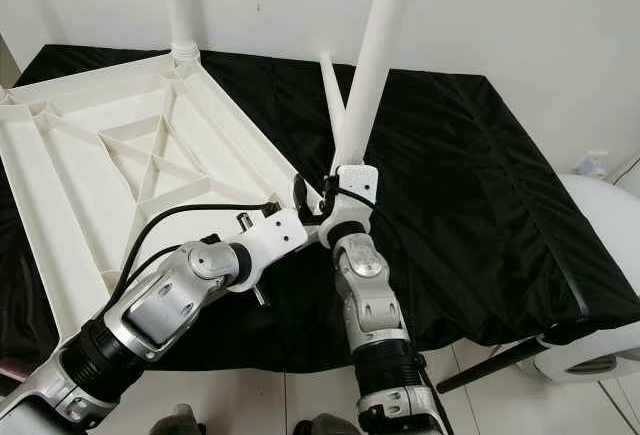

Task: Building children table

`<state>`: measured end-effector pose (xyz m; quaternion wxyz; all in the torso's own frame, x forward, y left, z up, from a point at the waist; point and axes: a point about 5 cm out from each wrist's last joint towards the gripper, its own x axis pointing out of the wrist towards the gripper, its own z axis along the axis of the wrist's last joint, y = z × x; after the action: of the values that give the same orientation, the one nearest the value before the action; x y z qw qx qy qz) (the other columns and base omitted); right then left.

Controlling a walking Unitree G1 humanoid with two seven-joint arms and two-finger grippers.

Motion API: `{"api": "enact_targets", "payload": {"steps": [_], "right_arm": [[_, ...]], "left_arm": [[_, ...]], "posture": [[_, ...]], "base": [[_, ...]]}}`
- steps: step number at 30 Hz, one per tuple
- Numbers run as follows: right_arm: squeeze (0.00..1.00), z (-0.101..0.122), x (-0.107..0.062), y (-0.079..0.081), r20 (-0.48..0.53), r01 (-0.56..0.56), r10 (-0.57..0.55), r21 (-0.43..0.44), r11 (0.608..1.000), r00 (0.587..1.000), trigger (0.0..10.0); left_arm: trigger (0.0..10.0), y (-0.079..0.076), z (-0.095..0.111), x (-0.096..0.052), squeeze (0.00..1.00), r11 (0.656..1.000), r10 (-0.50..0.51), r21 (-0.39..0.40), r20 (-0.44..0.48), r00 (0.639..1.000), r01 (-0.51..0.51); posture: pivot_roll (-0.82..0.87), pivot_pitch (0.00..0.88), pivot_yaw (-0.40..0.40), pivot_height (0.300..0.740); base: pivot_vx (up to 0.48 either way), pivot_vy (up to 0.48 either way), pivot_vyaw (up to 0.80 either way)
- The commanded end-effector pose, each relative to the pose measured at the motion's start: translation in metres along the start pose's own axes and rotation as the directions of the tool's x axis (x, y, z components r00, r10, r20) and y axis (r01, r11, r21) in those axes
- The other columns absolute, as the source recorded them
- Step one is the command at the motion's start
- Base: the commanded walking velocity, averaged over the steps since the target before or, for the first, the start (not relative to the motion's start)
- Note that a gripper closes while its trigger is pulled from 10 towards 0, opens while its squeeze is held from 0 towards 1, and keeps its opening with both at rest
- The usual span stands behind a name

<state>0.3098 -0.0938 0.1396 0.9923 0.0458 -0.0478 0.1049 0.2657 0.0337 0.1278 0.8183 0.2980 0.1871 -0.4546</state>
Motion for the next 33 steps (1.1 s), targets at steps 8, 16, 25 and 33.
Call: {"api": "enact_targets", "payload": {"steps": [8,16,25,33], "right_arm": [[0.00,0.006,-0.015,-0.016,0.065,0.029,-0.028,-0.003,1.000,0.997,10.0],[0.00,0.008,-0.022,-0.021,0.075,0.034,-0.034,-0.004,0.999,0.997,10.0],[0.00,0.005,-0.027,-0.021,0.067,0.024,-0.024,-0.004,1.000,0.997,10.0],[0.00,0.007,-0.026,-0.020,0.072,0.018,-0.018,-0.002,1.000,0.997,10.0]], "left_arm": [[10.0,-0.006,0.000,0.003,0.00,0.999,-0.033,0.023,0.000,0.999,0.033],[10.0,-0.002,0.004,0.001,0.00,1.000,-0.029,0.010,0.040,0.999,0.029],[10.0,0.002,0.008,-0.002,0.00,1.000,-0.021,-0.007,0.071,0.997,0.022],[10.0,0.003,0.009,-0.003,0.00,1.000,-0.015,-0.016,0.079,0.997,0.016]], "posture": [[0.04,0.012,-0.088,0.740],[0.03,0.014,-0.079,0.740],[0.04,0.013,-0.077,0.740],[0.04,0.012,-0.080,0.740]], "base": [[0.000,0.000,0.00],[0.000,0.000,0.00],[0.000,0.000,0.00],[0.000,0.000,0.00]]}}
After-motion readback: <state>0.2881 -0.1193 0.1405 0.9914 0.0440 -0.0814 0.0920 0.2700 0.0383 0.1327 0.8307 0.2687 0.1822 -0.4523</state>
